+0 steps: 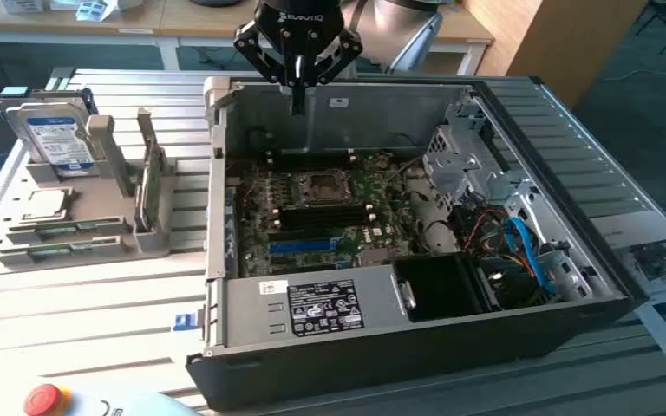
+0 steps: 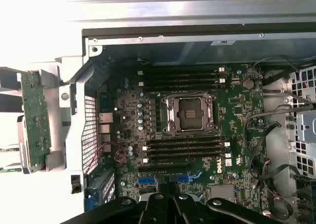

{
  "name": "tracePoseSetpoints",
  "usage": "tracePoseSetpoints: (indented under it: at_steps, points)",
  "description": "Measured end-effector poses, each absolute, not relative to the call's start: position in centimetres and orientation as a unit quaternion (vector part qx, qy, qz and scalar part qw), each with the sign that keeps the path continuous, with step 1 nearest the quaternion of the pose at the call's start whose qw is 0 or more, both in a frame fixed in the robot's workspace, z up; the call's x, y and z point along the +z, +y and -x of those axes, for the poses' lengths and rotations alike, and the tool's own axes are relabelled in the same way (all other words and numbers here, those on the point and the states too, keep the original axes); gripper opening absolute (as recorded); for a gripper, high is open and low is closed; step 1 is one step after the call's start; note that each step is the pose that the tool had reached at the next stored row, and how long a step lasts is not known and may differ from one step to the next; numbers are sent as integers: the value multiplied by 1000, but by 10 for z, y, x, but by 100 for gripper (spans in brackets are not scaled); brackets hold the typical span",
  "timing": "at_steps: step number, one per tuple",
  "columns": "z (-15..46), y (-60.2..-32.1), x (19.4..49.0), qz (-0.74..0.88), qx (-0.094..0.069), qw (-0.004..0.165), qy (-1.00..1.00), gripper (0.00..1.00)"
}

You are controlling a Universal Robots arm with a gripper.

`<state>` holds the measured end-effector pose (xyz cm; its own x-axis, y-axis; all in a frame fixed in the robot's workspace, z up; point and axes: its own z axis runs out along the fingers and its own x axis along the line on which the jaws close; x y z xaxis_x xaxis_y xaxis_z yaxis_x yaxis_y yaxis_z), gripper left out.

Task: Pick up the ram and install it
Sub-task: 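Reach for the ram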

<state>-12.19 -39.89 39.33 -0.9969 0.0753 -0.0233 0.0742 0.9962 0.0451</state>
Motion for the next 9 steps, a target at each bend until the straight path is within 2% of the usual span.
tracePoseSetpoints:
  at_steps: [9]
  points:
    - [124, -399, 393, -37, 22, 12, 999, 10]
